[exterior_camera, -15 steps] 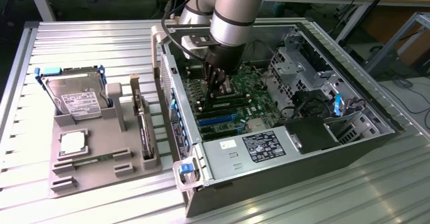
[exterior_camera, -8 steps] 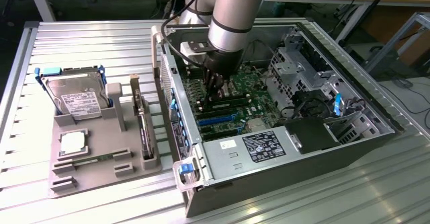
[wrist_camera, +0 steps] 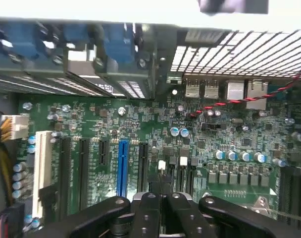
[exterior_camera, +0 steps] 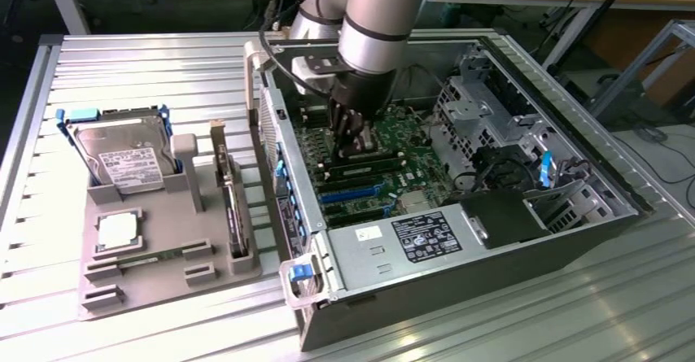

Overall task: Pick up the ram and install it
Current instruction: 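Press down the ram until it locks into place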

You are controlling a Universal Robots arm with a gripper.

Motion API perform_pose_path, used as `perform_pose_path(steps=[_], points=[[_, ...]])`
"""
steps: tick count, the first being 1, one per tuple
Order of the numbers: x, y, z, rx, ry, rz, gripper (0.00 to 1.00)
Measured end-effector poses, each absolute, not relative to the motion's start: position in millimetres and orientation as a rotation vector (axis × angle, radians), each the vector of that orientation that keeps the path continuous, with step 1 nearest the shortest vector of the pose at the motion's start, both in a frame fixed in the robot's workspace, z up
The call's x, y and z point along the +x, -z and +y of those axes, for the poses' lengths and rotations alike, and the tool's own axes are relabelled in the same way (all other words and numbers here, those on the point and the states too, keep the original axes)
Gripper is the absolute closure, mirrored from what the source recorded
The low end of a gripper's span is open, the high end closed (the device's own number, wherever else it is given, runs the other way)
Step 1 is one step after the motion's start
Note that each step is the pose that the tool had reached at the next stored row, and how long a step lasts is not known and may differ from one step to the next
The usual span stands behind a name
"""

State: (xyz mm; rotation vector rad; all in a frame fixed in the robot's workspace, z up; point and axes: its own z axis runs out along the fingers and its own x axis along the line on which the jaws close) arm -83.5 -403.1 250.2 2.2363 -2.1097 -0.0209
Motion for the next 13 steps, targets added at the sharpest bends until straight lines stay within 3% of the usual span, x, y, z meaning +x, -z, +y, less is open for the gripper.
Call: perform_pose_path(steps=[13], points=[[-0.4,-260.1,-403.4,2.234,0.03,-2.107,0.89]])
